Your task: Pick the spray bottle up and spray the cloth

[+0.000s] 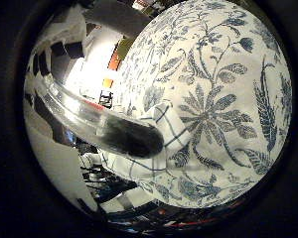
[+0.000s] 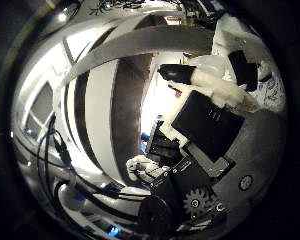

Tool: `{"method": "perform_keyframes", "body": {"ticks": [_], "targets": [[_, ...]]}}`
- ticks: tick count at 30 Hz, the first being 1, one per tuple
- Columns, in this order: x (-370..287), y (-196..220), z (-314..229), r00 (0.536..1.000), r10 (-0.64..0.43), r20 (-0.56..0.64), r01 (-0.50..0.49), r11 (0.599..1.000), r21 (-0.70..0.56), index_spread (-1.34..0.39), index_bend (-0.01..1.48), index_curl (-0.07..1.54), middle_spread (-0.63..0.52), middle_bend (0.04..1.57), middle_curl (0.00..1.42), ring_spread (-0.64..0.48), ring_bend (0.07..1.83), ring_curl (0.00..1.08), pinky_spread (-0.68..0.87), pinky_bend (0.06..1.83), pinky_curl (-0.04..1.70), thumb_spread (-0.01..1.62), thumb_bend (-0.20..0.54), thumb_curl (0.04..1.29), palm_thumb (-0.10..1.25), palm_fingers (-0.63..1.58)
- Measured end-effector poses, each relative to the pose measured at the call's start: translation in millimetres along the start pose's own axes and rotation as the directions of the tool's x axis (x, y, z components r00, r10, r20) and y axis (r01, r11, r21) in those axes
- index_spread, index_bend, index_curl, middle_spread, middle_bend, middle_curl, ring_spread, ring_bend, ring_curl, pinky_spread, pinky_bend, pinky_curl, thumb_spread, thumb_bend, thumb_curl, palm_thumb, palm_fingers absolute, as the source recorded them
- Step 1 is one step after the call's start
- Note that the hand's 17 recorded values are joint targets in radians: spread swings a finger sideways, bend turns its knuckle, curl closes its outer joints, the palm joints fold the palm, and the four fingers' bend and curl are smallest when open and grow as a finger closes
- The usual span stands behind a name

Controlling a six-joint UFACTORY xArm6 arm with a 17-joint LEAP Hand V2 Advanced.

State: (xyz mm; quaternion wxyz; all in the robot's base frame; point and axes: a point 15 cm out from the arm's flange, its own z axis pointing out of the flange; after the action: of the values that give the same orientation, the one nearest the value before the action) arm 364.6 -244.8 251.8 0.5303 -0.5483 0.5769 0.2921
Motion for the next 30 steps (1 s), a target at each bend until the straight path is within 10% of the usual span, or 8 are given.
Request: {"method": "perform_keyframes", "body": {"ticks": [30], "targets": [[16, 26, -63, 1.000, 0.029, -0.010, -0.028, 0.991, 0.128, -0.17, 1.18, 0.63, -0.08, 1.33, 0.55, -0.15, 1.44, 0.56, -0.18, 1.08, 1.08, 0.86, -0.022, 0.58, 1.02, 1.22]]}}
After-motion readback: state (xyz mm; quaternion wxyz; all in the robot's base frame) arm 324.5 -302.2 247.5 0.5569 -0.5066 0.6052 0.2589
